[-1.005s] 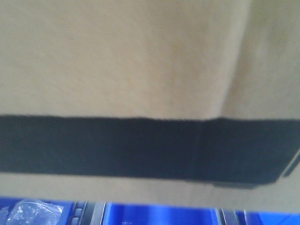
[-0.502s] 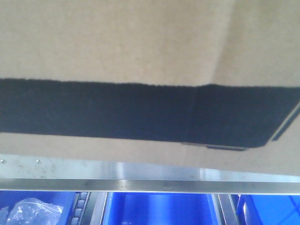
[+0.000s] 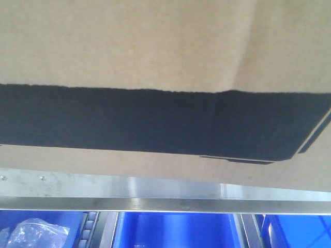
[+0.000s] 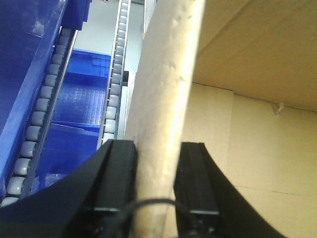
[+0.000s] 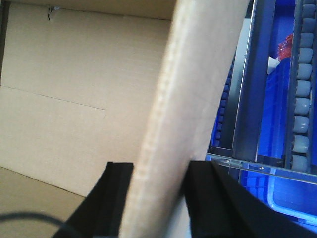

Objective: Grab box from left shelf to table start
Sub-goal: 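Lift the box with both grippers and pull it off the shelf, then hold the box with both grippers while the base turns away, then carry the box with both grippers while driving toward the white table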

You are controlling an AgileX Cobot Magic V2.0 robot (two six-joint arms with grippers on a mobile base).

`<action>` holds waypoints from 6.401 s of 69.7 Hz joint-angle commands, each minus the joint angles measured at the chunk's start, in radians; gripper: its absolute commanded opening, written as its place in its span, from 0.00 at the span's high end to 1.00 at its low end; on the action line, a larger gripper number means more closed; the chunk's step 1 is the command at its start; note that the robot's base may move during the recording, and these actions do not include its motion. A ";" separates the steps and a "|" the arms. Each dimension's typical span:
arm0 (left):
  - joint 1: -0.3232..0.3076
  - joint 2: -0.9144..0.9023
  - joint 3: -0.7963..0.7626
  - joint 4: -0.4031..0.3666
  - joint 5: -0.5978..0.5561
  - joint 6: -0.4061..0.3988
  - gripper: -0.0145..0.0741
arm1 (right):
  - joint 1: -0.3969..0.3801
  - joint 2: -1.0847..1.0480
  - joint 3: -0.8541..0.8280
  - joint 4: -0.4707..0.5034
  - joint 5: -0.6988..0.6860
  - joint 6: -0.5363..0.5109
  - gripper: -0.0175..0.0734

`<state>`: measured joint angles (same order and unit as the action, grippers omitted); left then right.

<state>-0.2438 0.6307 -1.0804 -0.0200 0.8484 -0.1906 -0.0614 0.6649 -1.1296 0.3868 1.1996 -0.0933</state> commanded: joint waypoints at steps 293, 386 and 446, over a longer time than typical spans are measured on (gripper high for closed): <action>-0.019 -0.014 -0.036 -0.142 -0.096 0.114 0.94 | -0.009 0.010 -0.031 0.002 -0.164 -0.028 0.74; -0.019 -0.014 -0.036 -0.142 -0.096 0.114 0.94 | -0.009 0.010 -0.031 0.002 -0.164 -0.028 0.74; -0.019 -0.014 -0.036 -0.142 -0.095 0.114 0.94 | -0.009 0.010 -0.031 0.002 -0.164 -0.028 0.74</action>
<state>-0.2438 0.6307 -1.0783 -0.0270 0.8424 -0.1855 -0.0614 0.6649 -1.1296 0.3868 1.2033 -0.0933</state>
